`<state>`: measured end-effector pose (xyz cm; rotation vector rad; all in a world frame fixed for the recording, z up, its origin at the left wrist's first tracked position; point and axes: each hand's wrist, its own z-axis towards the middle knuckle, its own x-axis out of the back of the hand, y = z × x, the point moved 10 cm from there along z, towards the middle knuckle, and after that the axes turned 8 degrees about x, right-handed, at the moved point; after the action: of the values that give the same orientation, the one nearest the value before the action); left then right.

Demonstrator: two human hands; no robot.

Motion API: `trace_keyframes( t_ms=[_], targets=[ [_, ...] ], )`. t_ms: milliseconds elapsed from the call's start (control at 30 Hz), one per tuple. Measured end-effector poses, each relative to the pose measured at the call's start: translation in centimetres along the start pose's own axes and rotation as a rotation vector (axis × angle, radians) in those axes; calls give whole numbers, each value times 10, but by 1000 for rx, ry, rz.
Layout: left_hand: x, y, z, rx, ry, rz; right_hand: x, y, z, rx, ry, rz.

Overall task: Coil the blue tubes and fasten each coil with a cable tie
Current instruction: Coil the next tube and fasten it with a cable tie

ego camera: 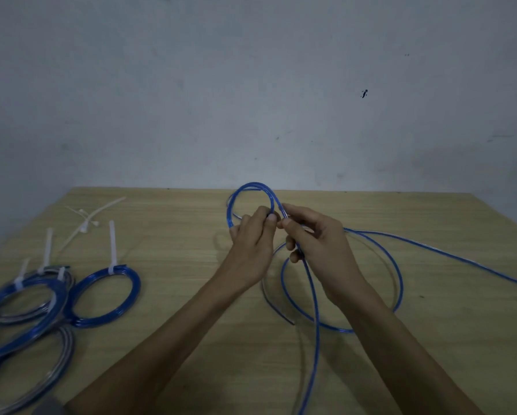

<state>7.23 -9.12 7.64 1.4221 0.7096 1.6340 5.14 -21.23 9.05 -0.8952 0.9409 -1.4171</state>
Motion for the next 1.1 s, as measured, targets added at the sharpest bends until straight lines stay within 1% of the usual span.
trace_keyframes(
  t_ms=[133, 200, 267, 333, 433, 533, 600, 667, 767, 833, 900, 1000, 1100],
  targets=[
    [8, 3, 1, 125, -11, -337, -13, -4, -2, 3, 25, 35],
    [16, 3, 3, 171, 12, -504, -23, -2, -5, -20, 28, 68],
    [19, -4, 6, 262, 9, -693, -36, 2, -8, -52, -6, 93],
    [21, -7, 9, 320, -19, -834, -53, 4, -14, -81, -92, 128],
    [30, 2, 15, 279, -76, -960, -73, 1, -22, -129, -216, 224],
    [45, 17, 15, 253, -179, -1171, -81, -2, -27, -167, -365, 216],
    [60, 25, 15, 203, -217, -1295, -82, -8, -27, -146, -463, 142],
    [72, 32, 15, 150, -252, -1395, -80, -18, -21, -60, -516, -11],
    [81, 43, 12, 97, -315, -1407, -73, -39, 0, 154, -505, -374],
    [85, 48, 10, 73, -345, -1344, -73, -54, 12, 330, -509, -601],
    [92, 54, 8, 43, -360, -1254, -80, -61, 17, 450, -536, -786],
    [106, 61, 4, 6, -361, -1084, -96, -50, 16, 468, -619, -926],
    [112, 64, -2, -7, -387, -899, -97, -38, 18, 481, -631, -952]
  ],
)
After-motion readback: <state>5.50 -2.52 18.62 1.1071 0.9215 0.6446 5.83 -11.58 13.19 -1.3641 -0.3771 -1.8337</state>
